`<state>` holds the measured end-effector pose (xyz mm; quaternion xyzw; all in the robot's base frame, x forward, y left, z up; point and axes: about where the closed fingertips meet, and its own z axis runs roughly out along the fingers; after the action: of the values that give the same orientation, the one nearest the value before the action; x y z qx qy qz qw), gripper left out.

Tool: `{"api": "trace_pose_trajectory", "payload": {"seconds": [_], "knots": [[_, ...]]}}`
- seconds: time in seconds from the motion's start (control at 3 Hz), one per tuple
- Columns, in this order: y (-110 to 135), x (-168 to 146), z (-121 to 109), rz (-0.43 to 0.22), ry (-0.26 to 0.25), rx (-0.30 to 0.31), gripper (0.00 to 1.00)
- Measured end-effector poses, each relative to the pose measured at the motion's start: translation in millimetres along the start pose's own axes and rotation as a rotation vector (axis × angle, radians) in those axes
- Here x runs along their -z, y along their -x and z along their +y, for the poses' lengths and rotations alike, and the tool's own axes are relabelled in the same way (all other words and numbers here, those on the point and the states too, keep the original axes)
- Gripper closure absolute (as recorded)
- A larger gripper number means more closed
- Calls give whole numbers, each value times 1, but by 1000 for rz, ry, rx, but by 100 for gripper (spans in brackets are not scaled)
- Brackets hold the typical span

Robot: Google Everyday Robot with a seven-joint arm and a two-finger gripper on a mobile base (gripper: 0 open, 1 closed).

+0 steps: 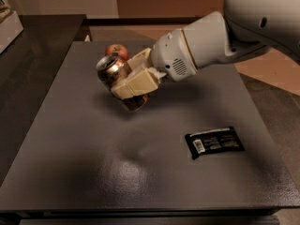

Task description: Place orange can upright

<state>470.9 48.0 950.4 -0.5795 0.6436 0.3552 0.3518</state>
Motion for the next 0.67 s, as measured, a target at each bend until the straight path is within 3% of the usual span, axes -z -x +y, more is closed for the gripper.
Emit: {"api": "trace_pose_trajectory", "payload": {"seconds": [0.67], "knots": [[-9,1,-6,-231,65,-15,100]]}}
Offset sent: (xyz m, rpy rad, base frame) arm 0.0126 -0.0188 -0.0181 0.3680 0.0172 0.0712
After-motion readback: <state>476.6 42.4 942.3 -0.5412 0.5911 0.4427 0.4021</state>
